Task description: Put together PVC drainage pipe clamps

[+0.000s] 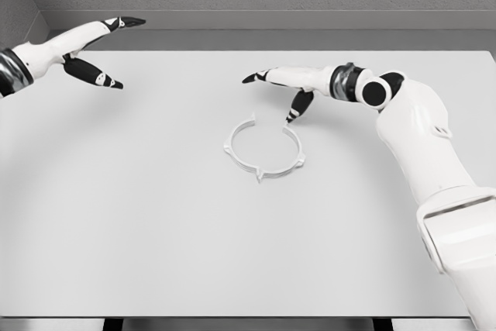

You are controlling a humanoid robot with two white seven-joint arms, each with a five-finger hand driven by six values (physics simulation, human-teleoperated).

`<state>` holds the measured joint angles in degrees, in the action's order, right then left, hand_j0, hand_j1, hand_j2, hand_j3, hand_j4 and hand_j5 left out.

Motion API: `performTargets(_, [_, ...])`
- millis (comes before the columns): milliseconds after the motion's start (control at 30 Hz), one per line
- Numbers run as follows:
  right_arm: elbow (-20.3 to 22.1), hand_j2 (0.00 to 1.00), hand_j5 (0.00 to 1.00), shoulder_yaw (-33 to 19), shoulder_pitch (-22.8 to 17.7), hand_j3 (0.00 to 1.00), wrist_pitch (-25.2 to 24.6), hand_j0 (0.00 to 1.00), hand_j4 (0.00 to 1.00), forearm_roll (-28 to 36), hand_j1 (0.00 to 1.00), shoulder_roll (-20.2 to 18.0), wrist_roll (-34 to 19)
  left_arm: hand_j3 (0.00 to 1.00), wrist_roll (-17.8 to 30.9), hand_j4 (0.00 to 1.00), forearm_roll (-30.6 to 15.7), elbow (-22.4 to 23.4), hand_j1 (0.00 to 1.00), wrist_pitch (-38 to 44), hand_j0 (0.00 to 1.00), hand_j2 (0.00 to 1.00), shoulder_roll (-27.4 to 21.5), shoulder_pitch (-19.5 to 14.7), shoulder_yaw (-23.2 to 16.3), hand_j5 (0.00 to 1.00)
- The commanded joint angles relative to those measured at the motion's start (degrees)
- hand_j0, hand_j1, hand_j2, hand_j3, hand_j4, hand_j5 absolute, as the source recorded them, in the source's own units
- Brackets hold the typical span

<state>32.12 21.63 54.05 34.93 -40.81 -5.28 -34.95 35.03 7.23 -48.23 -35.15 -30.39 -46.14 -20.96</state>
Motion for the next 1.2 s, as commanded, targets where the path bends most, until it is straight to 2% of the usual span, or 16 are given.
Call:
performTargets(0, [0.0,1.00,1.00,0.5,0.0,1.00,0.1,1.00,1.00,-0.1,1.00,0.6,0.0,1.00,0.0,1.00,-0.5,0.0,1.00,0.1,1.00,1.00,0.0,-0.1,0.1,1.00])
performTargets(167, [0.3,1.00,1.00,-0.2,0.4,1.00,0.1,1.00,1.00,0.6,1.00,-0.1,0.0,1.00,0.0,1.00,-0.5,0.0,1.00,0.1,1.00,1.00,0.1,0.0,0.1,1.00])
performTargets(300, [0.5,1.00,1.00,-2.8,0.6,1.00,0.1,1.00,1.00,0.8,1.00,-1.5,0.0,1.00,0.0,1.00,-0.5,0.0,1.00,0.1,1.00,1.00,0.1,0.0,0.2,1.00])
performTargets(367, [0.5,1.00,1.00,-5.7,0.7,1.00,0.1,1.00,1.00,0.7,1.00,-1.6,0.0,1.00,0.0,1.00,-0.5,0.0,1.00,0.1,1.00,1.00,0.1,-0.1,0.1,1.00])
performTargets(500, [0.6,1.00,1.00,-6.0,0.0,1.00,0.1,1.00,1.00,1.9,1.00,-5.9,0.0,1.00,0.0,1.00,-0.3,0.1,1.00,0.1,1.00,1.00,0.1,-0.2,-0.1,1.00])
performTargets(533, [0.5,1.00,1.00,-6.9,-0.4,1.00,0.1,1.00,1.00,6.2,1.00,-7.9,0.0,1.00,0.0,1.00,-0.1,1.0,1.00,0.1,1.00,1.00,0.5,-1.1,-0.8,1.00])
performTargets(600, [0.6,1.00,1.00,-7.0,-2.4,1.00,0.1,1.00,1.00,16.4,1.00,-8.9,0.0,1.00,0.0,1.00,0.0,1.5,1.00,0.1,1.00,1.00,1.0,-1.4,-1.4,1.00])
performTargets(633, [0.8,1.00,1.00,-7.0,-3.3,1.00,0.1,1.00,1.00,17.9,1.00,-9.9,0.0,1.00,0.0,1.00,0.0,1.4,1.00,0.1,1.00,1.00,1.0,-1.4,-1.4,1.00])
performTargets(733, [1.7,1.00,1.00,-6.8,-8.0,1.00,0.1,1.00,1.00,17.9,1.00,-10.3,0.0,1.00,0.0,1.00,0.0,1.3,1.00,0.1,1.00,1.00,1.0,-1.4,-1.4,1.00])
performTargets(833, [1.7,1.00,1.00,-6.1,-10.5,1.00,0.1,1.00,1.00,17.8,1.00,-10.3,0.0,1.00,0.0,1.00,-0.1,1.2,1.00,0.1,1.00,1.00,1.0,-1.4,-1.4,1.00])
performTargets(933, [2.2,1.00,1.00,-4.5,-11.1,1.00,0.1,1.00,1.00,17.7,1.00,-10.6,0.0,1.00,0.0,1.00,-0.1,1.3,1.00,0.1,1.00,1.00,1.0,-1.4,-1.4,1.00])
performTargets(967, [3.0,1.00,1.00,-4.8,-10.6,1.00,0.1,1.00,1.00,17.8,1.00,-10.9,0.0,1.00,0.0,1.00,-0.1,1.3,1.00,0.1,1.00,1.00,1.0,-1.4,-1.4,1.00])
performTargets(1033, [5.6,1.00,1.00,-5.7,-6.7,1.00,0.1,1.00,1.00,18.0,1.00,-12.2,0.0,1.00,0.0,1.00,-0.1,1.3,1.00,0.1,1.00,1.00,1.0,-1.4,-1.4,1.00])
performTargets(1067, [9.5,1.00,1.00,-5.6,-6.3,1.00,0.1,1.00,1.00,17.9,1.00,-12.9,0.0,1.00,0.0,1.00,-0.1,1.3,1.00,0.1,1.00,1.00,1.0,-1.4,-1.4,1.00])
performTargets(1133, [18.8,1.00,1.00,-4.9,-7.3,1.00,0.1,1.00,1.00,18.0,1.00,-17.5,0.0,1.00,0.0,1.00,-0.1,1.2,1.00,0.1,1.00,1.00,1.0,-1.4,-1.4,1.00])
performTargets(1167, [21.4,1.00,1.00,-4.8,-7.3,1.00,0.1,1.00,1.00,18.0,1.00,-19.4,0.0,1.00,0.0,1.00,-0.1,1.2,1.00,0.1,1.00,1.00,1.0,-1.4,-1.4,1.00])
